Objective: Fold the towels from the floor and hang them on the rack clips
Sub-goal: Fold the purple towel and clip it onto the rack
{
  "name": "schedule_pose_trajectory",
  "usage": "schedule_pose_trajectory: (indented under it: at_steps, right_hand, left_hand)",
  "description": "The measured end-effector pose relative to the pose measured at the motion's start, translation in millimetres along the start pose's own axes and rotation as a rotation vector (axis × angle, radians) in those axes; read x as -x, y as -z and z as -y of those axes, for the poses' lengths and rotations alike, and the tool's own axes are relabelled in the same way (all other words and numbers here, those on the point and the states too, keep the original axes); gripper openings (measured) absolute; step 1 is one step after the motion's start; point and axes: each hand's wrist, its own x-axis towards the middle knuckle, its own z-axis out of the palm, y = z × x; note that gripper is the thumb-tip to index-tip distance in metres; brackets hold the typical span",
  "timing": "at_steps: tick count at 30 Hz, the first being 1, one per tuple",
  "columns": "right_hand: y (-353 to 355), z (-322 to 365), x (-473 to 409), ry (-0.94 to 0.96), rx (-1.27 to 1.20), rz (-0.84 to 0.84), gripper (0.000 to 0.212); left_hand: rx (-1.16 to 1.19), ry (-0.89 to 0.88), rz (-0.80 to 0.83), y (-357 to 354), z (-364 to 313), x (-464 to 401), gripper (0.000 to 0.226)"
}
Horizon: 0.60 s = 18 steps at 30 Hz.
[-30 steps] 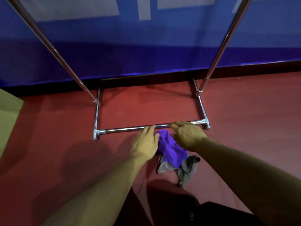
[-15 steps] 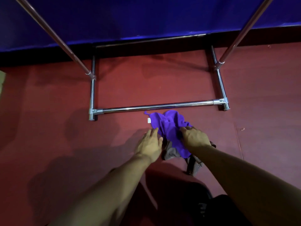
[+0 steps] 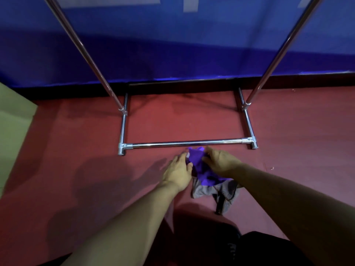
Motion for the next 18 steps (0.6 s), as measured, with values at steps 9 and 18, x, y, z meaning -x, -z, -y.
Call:
schedule_pose_trajectory:
  at_steps: [9,18]
  right_hand:
    - [97.6,98.1,56.1,0.157,-0.104,-0.264,0.023]
    - [132.6,154.9,109.5,0.282,-0.201,-0.374,0.012]
  left_hand:
    - [0.858,0.189,-0.035,98.6,-51.5,56.1,0.036]
    - [0.999,-0.050,-0.144,180.9,-81.8,114.0,0.020]
